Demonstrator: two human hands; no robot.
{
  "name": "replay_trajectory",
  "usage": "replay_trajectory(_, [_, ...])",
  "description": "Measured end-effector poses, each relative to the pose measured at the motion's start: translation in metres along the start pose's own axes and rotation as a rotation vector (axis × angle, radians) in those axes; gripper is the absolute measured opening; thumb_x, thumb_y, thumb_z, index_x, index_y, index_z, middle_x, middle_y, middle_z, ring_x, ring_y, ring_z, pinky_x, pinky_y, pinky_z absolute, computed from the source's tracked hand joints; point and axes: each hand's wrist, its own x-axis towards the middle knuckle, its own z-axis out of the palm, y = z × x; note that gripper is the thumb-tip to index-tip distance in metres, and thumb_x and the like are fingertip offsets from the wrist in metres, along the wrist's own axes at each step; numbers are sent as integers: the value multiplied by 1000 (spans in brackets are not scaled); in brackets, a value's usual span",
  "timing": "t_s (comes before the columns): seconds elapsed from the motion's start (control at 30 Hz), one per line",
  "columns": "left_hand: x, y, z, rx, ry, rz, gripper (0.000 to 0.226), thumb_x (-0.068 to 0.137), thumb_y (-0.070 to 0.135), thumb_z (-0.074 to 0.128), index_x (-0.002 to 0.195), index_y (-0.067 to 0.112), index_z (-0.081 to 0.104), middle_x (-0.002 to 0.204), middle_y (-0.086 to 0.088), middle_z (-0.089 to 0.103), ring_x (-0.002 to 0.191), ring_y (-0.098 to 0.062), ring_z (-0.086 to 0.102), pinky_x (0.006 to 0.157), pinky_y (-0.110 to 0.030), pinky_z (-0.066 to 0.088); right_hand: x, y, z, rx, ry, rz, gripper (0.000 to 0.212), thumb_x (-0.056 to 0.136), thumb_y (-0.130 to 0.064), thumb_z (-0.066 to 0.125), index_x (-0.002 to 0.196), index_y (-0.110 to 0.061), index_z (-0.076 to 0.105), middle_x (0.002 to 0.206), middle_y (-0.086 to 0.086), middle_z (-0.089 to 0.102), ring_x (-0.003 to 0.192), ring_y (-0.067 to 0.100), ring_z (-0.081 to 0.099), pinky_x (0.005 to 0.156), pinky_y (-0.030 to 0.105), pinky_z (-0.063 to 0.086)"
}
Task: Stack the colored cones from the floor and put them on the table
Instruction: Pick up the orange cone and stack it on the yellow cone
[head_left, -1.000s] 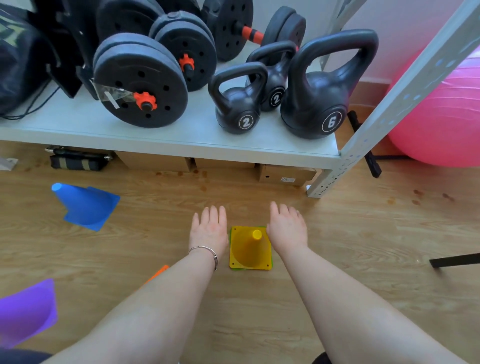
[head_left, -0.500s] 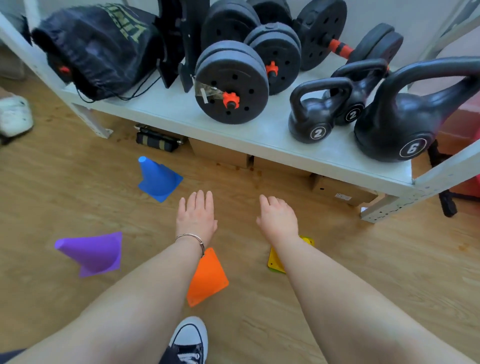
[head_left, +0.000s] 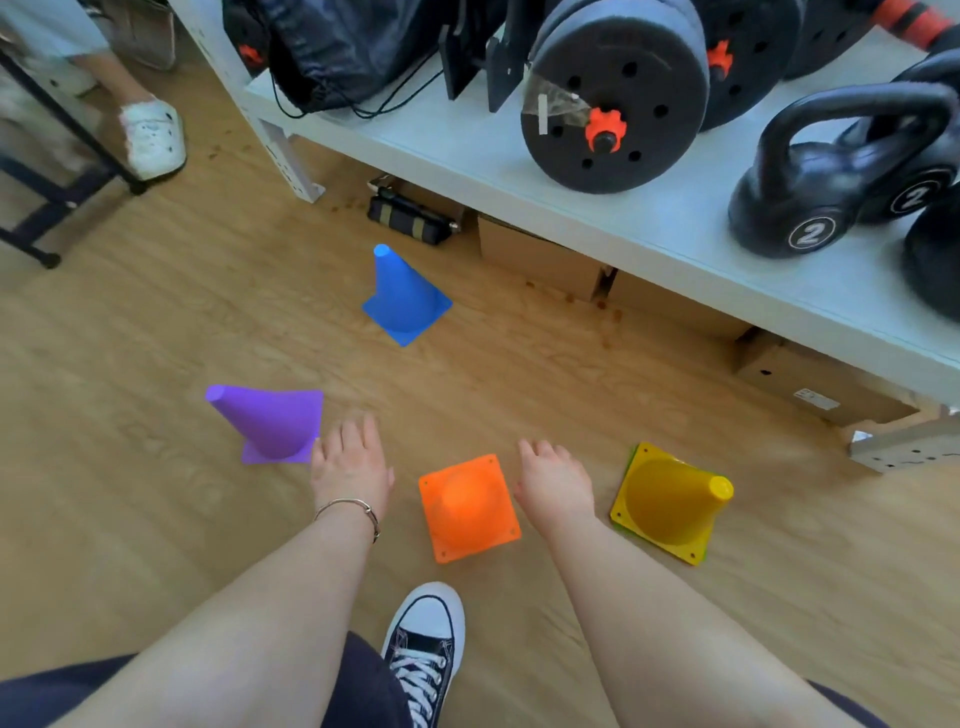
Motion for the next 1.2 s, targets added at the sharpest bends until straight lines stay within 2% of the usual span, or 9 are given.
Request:
replay_trajectory(0.1, [-18,3,27,-6,-125,17,73,80,39,68,140,14,35,132,-8,48,127,-25,45,104,-38,37,5,-5,20,1,-85,-31,47,93,-15,50,139,-21,43,127,9,57,118,33,53,92,41,48])
replay_trajectory(0.27, [-37,18,53,-79,-265,27,55,87,32,60,135,18,36,133,-4,45,127,-22,44,101,-34,37,12,-12,42,35,-215,-78,67,93,-13,50,152,-31,26,142,4,47,126,30,48,96,42,48])
replay_trajectory(0.43, [-37,30,60,-141,-332,109,62,87,23,58,142,22,29,140,-2,44,131,-23,42,104,-35,36,18,-17,49,13,-270,-152,75,88,-23,65,152,-35,27,150,1,41,130,28,47,100,40,47])
replay_trajectory(0.53, [-34,30,63,-163,-375,117,59,88,21,56,141,22,30,140,-2,47,129,-24,44,102,-36,37,22,-18,49,17,-297,-175,80,86,-27,69,152,-34,25,148,3,43,129,29,49,99,40,47])
replay_trajectory(0.67, [-31,29,66,-204,-415,131,62,89,23,60,142,19,28,137,-5,51,126,-26,45,97,-38,39,25,-17,50,28,-301,-183,81,86,-31,70,153,-32,24,141,5,49,125,30,54,93,40,48])
replay_trajectory(0.83, [-27,30,62,-314,-441,160,67,88,24,62,145,19,27,136,-9,52,123,-30,49,97,-40,43,20,-13,42,64,-287,-161,84,83,-34,73,152,-30,26,139,5,53,124,29,55,93,38,47])
replay_trajectory(0.97, [-20,38,46,-440,-411,140,68,87,20,62,146,23,28,137,-9,51,122,-31,52,96,-38,45,18,-5,24,109,-231,-131,87,81,-37,75,153,-30,27,141,4,52,125,28,54,96,36,46])
replay_trajectory(1.2, [-10,57,10,-544,-378,206,72,83,17,67,146,26,33,139,-7,52,123,-29,53,100,-36,44,5,15,-19,151,-141,-72,88,78,-43,76,152,-30,30,138,5,55,125,27,55,95,34,46])
